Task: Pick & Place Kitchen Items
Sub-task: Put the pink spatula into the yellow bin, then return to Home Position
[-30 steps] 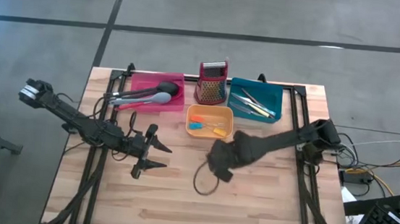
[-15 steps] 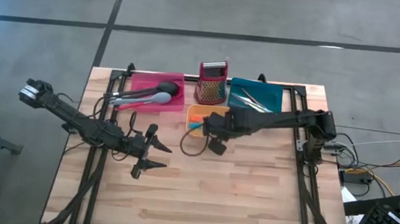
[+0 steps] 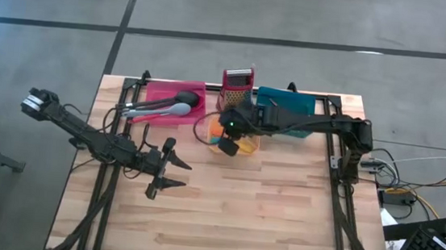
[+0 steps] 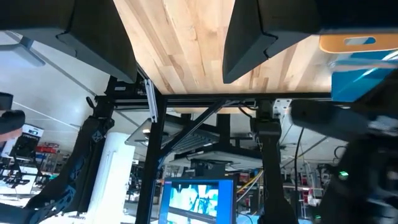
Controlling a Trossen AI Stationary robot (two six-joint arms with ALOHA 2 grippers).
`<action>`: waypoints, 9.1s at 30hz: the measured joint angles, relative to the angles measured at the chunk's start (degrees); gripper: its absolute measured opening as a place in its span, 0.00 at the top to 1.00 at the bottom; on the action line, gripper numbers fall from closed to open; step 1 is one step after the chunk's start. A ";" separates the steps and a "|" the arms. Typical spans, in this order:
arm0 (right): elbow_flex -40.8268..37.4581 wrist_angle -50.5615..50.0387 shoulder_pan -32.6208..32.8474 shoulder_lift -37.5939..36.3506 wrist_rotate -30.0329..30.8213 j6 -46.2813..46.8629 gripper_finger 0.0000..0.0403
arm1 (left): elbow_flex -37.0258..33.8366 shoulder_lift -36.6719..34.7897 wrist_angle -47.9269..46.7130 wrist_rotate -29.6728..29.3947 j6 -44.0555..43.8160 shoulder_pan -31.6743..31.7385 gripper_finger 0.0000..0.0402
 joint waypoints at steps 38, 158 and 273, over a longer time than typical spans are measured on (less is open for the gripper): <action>-12.72 18.67 -8.34 8.64 -6.80 -7.27 0.94 | 0.11 0.00 1.55 -0.24 -0.04 0.00 0.39; -78.33 49.61 7.41 -71.49 -6.78 -13.53 0.98 | -0.02 0.11 -0.55 -0.20 2.49 0.02 0.39; -93.20 49.51 7.44 -75.30 -6.54 -16.36 0.98 | -26.43 -49.13 -19.08 16.57 6.75 20.22 0.39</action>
